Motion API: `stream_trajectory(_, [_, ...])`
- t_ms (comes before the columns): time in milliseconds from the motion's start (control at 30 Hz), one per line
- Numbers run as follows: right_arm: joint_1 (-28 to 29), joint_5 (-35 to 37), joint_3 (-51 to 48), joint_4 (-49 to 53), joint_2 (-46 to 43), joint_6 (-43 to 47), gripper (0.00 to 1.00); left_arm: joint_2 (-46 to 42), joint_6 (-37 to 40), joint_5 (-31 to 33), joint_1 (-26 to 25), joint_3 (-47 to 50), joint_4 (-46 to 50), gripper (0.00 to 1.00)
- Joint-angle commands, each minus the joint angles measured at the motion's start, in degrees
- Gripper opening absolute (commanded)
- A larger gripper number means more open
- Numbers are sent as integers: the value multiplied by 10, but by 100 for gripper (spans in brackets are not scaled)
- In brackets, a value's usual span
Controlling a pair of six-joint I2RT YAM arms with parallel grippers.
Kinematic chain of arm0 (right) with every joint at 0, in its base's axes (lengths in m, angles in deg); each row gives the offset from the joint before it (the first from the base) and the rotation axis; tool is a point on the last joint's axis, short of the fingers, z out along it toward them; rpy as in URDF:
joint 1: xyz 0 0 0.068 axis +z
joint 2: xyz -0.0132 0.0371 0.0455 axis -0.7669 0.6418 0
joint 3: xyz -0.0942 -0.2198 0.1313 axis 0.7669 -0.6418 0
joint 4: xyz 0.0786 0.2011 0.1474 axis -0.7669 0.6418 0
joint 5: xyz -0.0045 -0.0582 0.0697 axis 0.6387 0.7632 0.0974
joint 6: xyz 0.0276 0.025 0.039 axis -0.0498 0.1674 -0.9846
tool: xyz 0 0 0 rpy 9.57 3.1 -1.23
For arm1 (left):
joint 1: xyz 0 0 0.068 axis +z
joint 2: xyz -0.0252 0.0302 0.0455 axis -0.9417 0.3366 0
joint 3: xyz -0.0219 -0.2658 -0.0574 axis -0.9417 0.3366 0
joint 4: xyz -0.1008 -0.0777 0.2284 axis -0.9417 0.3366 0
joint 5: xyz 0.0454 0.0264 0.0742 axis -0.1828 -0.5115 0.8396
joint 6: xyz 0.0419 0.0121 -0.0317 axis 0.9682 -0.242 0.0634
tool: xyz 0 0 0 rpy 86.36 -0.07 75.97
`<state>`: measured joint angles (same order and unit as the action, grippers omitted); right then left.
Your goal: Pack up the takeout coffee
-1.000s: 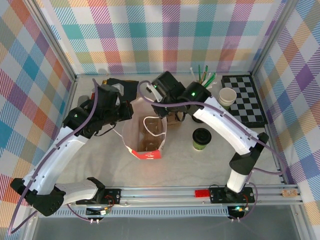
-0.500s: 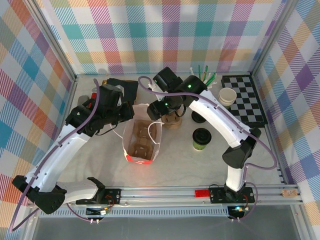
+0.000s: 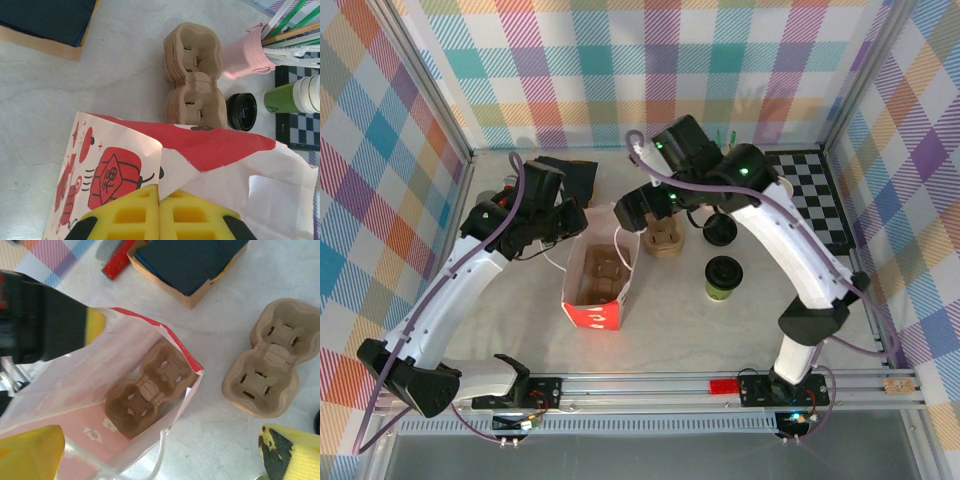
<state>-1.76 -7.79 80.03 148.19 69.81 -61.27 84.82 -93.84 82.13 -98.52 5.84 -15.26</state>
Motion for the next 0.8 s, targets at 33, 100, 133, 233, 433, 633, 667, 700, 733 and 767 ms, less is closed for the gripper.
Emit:
stream_trajectory(33, [-2, -1, 0, -5, -46, -18, 99, 8, -38, -28, 11, -11, -19, 0])
stream_trajectory(100, [-2, -1, -13, -5, -58, -19, 99, 16, -55, -40, 20, -12, -28, 0])
stream_trajectory(133, [-2, 0, -21, -6, -63, -21, 99, 19, -61, -41, 22, -15, -29, 0])
stream_trajectory(233, [-2, -1, -58, -14, -86, -22, 99, 36, -77, -36, 27, -29, -22, 0])
stream_trajectory(433, [-3, 6, -116, -27, -132, -23, 99, 49, -147, -48, 31, -18, -34, 0])
stream_trajectory(633, [-4, 8, -130, -27, -150, -21, 99, 37, -231, -59, 31, 8, -65, 0])
stream_trajectory(667, [-4, 8, -132, -27, -151, -20, 99, 35, -238, -55, 31, 6, -62, 0])
stream_trajectory(700, [-4, 7, -133, -26, -152, -20, 99, 33, -247, -54, 31, 6, -61, 0])
stream_trajectory(733, [-5, 8, -132, -26, -152, -20, 99, 31, -255, -54, 31, 9, -64, 0])
stream_trajectory(767, [-5, 7, -134, -26, -154, -20, 99, 30, -260, -55, 31, 8, -65, 0])
